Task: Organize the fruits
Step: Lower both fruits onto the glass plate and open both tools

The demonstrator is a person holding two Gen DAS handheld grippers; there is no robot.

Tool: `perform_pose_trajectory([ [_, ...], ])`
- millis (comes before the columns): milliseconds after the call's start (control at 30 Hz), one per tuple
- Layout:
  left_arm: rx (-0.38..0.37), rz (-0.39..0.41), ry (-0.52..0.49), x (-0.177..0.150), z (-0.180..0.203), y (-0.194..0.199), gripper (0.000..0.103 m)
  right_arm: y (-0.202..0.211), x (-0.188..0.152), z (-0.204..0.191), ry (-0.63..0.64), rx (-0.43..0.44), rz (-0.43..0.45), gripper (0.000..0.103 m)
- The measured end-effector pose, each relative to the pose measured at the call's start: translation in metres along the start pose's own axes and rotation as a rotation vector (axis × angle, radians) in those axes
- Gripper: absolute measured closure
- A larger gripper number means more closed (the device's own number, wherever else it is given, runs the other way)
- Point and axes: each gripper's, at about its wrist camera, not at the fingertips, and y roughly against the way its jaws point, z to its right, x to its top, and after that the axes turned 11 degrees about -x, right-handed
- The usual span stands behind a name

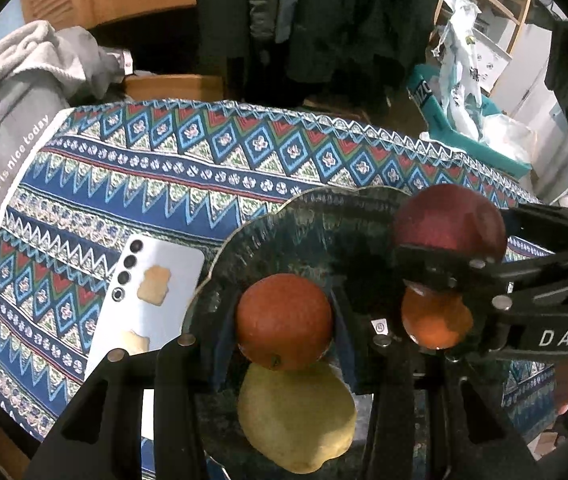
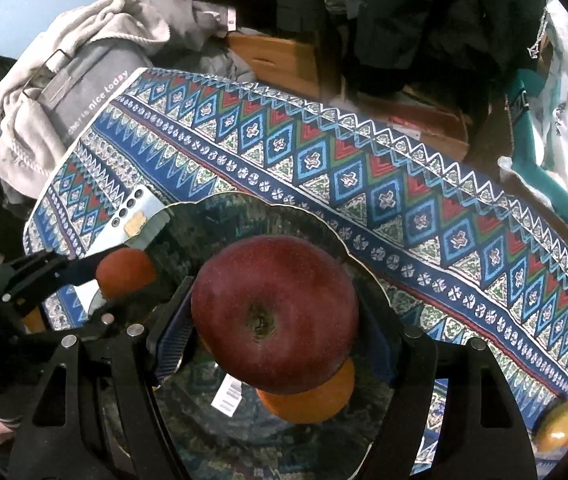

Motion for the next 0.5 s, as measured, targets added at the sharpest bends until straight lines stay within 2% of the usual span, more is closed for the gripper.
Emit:
perform_pose_trajectory([
  [267, 0.016, -0.015, -0.023, -0.001, 0.0059, -0.0041, 0.058, 0.001, 0.0004, 0.0011, -0.017, 0.023, 0.0, 0.028],
  [500, 0.028, -0.013, -0.031, -0.0011, 0.0074, -0.0014, 0.052, 0.0047, -0.0014, 0.0042, -0.023, 0.027, 0.002, 0.028],
])
